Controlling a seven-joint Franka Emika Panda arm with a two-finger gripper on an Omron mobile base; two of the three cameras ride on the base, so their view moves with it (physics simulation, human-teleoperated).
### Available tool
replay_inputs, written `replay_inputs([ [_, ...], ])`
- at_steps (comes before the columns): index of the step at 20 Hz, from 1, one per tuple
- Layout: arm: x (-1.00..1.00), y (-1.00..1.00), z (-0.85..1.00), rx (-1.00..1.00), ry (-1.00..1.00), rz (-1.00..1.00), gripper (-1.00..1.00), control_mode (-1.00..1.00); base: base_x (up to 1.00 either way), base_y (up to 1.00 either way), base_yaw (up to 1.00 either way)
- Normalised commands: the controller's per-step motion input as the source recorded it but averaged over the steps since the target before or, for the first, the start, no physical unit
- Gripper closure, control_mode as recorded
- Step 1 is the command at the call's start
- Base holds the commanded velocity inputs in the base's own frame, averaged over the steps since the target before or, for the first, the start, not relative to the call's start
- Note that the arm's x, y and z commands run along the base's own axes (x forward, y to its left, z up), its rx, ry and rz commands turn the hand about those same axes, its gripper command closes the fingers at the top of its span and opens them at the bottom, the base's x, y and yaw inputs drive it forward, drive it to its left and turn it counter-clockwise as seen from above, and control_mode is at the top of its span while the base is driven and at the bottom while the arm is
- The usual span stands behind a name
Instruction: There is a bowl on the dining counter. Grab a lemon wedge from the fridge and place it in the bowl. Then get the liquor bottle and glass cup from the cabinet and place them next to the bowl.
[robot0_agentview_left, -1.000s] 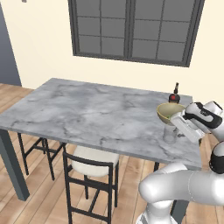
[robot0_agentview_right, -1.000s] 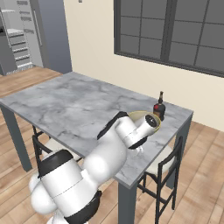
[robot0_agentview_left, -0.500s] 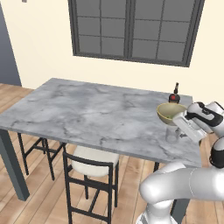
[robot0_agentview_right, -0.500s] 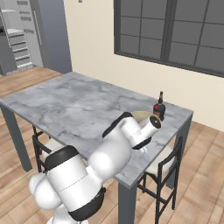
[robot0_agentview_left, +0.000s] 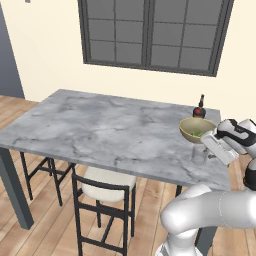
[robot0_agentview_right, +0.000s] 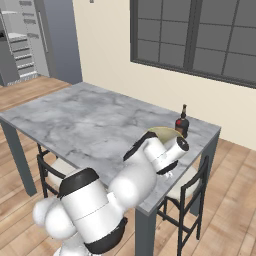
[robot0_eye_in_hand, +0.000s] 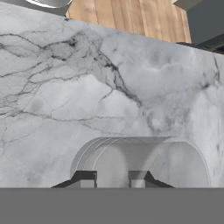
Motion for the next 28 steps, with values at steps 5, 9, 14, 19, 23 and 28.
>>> replay_inputs([
  [5, 0.1, 0.0, -0.04, 0.0, 0.0, 0.0, 1.0, -1.0, 0.0, 0.0, 0.0],
  [9, 0.07, 0.0, -0.05, 0.0, 0.0, 0.0, 1.0, -1.0, 0.0, 0.0, 0.0],
  [14, 0.01, 0.0, -0.09, 0.0, 0.0, 0.0, -1.0, -1.0, 0.0, 0.0, 0.0],
  [19, -0.03, 0.0, -0.02, 0.0, -0.01, 0.0, -1.0, -1.0, 0.0, 0.0, 0.0],
  [23, -0.19, 0.0, 0.01, 0.0, 0.0, 0.0, -1.0, -1.0, 0.0, 0.0, 0.0],
  [28, -0.39, 0.0, 0.11, 0.0, -0.06, 0.0, -1.0, -1.0, 0.0, 0.0, 0.0],
])
